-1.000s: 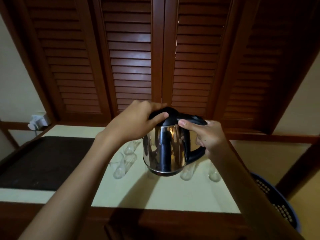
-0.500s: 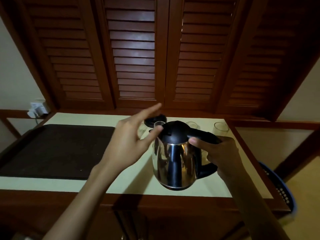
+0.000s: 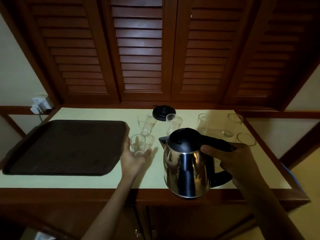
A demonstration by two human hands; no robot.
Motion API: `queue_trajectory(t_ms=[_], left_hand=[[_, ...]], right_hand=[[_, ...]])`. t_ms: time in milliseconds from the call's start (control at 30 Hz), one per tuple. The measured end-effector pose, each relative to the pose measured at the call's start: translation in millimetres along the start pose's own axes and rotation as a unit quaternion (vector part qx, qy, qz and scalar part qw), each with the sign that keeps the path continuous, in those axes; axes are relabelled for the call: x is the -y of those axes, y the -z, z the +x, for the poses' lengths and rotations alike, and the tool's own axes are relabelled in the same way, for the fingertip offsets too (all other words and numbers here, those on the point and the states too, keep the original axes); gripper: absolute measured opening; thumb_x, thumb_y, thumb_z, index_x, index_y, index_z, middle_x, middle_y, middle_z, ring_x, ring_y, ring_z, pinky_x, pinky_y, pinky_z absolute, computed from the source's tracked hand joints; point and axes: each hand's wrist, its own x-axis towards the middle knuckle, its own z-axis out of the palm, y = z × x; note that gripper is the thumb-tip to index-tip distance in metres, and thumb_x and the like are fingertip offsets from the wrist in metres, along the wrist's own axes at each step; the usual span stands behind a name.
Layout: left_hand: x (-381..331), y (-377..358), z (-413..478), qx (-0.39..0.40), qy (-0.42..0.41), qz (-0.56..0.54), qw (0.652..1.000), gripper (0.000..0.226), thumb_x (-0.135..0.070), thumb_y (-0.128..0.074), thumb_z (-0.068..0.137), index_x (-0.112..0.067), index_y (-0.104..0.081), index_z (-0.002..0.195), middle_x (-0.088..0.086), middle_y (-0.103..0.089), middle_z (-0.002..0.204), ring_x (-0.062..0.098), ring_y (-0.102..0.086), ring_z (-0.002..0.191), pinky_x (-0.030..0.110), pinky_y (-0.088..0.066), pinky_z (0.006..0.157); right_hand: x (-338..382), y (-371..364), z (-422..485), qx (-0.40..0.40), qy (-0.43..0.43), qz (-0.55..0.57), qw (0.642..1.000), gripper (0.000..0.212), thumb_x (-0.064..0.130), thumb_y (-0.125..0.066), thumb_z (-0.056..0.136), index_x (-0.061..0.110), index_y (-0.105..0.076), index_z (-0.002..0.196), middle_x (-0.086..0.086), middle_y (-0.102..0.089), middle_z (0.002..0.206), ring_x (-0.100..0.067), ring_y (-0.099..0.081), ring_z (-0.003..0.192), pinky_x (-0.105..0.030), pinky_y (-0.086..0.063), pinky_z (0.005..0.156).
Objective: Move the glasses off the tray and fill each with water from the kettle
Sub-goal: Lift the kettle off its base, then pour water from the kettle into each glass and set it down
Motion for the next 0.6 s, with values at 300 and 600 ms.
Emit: queue_trajectory(t_ms=[300,600], left_hand=[[11,2,1,0.001,-0.071,-0.045,0.996,0.055,-0.030,-0.085,0.082,-0.033,-0.058,0.129,-0.020,-0.067,0.116,-0.006,-0.062,0.110,0.021,-0.053,0.094],[7,20,-29,0.078,-0.108,-0.046,0.990,0.062,-0.026,-0.089,0.078,-0.035,-0.061,0.134,-0.027,-0.068,0.123,-0.009,-0.062,0.117,0.016,-0.055,0.089]], right_hand=[[-1,-1,-4,0.007,-0.010,-0.014,1.000,0.023,0.009,-0.089,0.071,-0.005,-0.072,0.077,0.013,-0.048,0.032,0.000,-0.042,0.025,-0.008,-0.031,0.034],[9,-1,-3,0.022,0.003,-0.033,0.999,0.030,0.005,-0.088,0.071,0.010,-0.062,0.059,0.012,-0.052,0.033,0.002,-0.047,0.026,-0.007,-0.033,0.034]])
